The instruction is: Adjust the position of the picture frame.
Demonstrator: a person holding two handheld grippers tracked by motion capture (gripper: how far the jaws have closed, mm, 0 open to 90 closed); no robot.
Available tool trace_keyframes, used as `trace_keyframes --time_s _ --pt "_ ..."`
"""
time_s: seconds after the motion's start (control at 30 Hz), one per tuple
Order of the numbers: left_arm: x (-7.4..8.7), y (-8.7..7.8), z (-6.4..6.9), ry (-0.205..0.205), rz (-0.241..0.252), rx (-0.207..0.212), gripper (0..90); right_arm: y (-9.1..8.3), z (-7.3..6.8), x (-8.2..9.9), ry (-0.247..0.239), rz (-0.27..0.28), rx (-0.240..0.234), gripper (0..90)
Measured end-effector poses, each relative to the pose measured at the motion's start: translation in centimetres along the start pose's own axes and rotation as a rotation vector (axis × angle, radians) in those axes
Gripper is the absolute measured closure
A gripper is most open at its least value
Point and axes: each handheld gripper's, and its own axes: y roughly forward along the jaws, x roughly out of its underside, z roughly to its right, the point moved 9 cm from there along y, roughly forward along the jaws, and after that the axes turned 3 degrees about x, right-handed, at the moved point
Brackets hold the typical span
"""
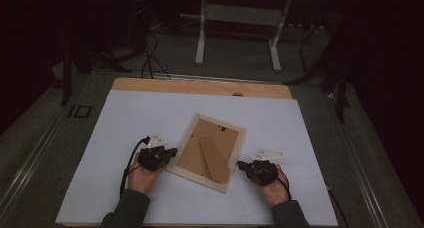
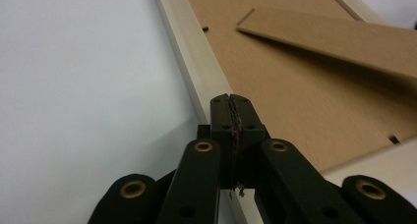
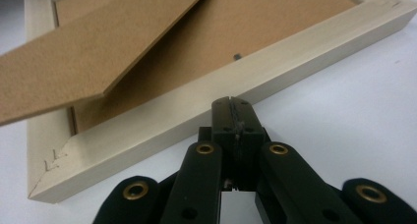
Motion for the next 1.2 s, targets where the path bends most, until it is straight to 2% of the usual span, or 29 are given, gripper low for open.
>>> trace_keyframes --time_s 0.13,0.27,0.4,0.47,0.53,0.77,1.07,1.2 --pt "0.7 -0.6 0.3 -0.006 -0.004 0.003 90.0 -0.3 0.2 -0.5 -0.025 0.001 0.012 89.9" --pt "1.3 -1.3 0.8 -0.022 0.007 0.008 90.0 -0.7 0.6 -2.0 -0.055 0.020 0.029 89.8" --pt "1.9 -1.4 1.2 -0.007 -0.011 -0.013 90.0 -1.1 1.1 -3.2 -0.056 0.043 0.039 89.3" --pt "2.0 -1.6 1.4 -0.005 -0.010 -0.009 89.6 -1.2 1.4 -3.6 -0.057 0.047 0.043 88.9" --pt "2.0 -1.8 1.7 -0.015 -0.005 0.009 87.7 -1.2 1.7 -4.1 -0.051 0.053 0.048 88.5" --pt "2.0 -2.6 2.2 -0.003 0.019 0.009 85.4 -0.6 3.0 -5.5 -0.029 0.069 0.059 85.5" --pt "2.9 -3.6 2.9 -0.002 0.013 0.024 83.6 0.9 5.1 -6.8 0.008 0.087 0.074 85.2" --pt "3.2 -3.5 3.5 0.013 -0.003 0.058 85.1 1.5 5.8 -7.1 0.031 0.099 0.065 86.6"
